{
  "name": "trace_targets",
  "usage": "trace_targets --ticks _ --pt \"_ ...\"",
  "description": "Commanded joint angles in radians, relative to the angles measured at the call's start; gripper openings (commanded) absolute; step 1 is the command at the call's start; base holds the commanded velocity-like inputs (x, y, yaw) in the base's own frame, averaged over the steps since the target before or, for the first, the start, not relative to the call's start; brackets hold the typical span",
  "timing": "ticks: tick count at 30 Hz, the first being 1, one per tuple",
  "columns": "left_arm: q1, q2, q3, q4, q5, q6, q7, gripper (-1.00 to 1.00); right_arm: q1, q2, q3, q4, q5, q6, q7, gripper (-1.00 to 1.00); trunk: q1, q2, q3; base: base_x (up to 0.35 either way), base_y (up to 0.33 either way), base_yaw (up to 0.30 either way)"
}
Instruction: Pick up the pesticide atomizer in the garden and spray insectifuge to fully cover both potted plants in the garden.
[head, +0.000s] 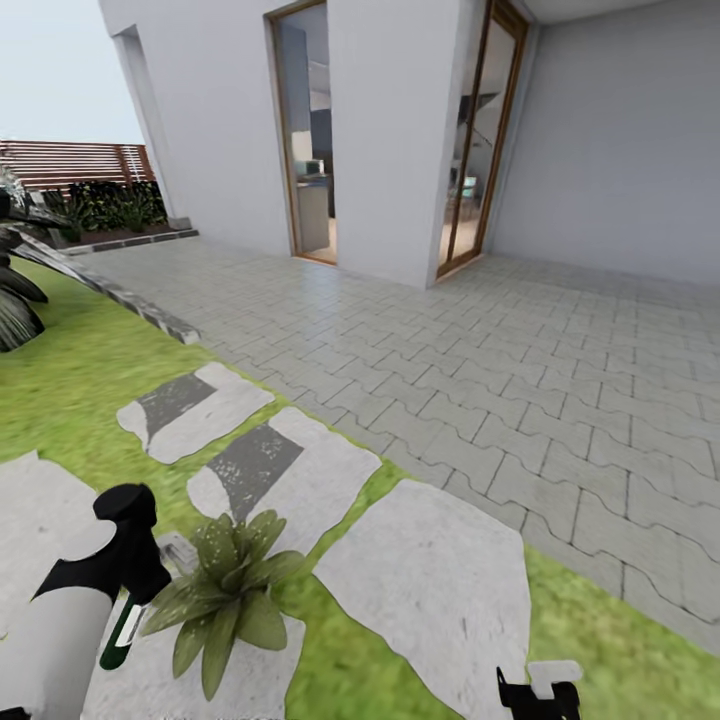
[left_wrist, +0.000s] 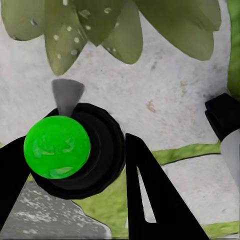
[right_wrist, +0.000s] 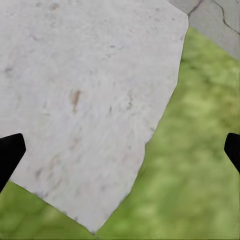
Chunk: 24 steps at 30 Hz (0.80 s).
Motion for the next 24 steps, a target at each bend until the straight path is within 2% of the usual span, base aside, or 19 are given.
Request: trace_targets --ticks 1,2,5,6,13,24 --pt "-0.028 0.000 -0.002 0.000 -0.047 0.010 -0.049 -1.00 -0.001 0.001 -0.004 0.002 0.011 -0.003 -0.006 1.00 0.000 0.000 -0.001 0.012 -0.003 0.258" --pt "-0.046 0.000 -0.003 0.000 -0.081 0.009 -0.049 -1.00 -0.001 0.001 -0.004 0.002 0.011 -0.003 -0.006 1.00 0.000 0.000 -0.001 0.006 -0.002 0.267" --pt "-0.062 -0.003 -0.006 0.000 -0.142 0.007 -0.049 -1.00 -0.001 0.001 -0.004 0.002 0.011 -0.003 -0.006 1.00 0.000 0.000 -0.001 0.003 -0.001 0.273" --pt "-0.065 -0.005 -0.006 0.000 -0.151 0.007 -0.049 -1.00 -0.001 0.001 -0.004 0.002 0.011 -0.003 -0.007 1.00 0.000 0.000 -0.001 0.001 0.000 0.276" --pt "-0.073 -0.008 -0.004 0.000 -0.158 0.008 -0.049 -1.00 -0.001 0.001 -0.004 0.002 0.011 -0.003 -0.006 1.00 0.000 0.000 -0.001 0.000 -0.001 0.249" --pt "-0.072 -0.015 -0.006 0.000 -0.161 0.008 -0.049 -1.00 -0.001 0.001 -0.004 0.003 0.011 -0.003 -0.006 1.00 0.000 0.000 -0.001 0.120 -0.232 0.013"
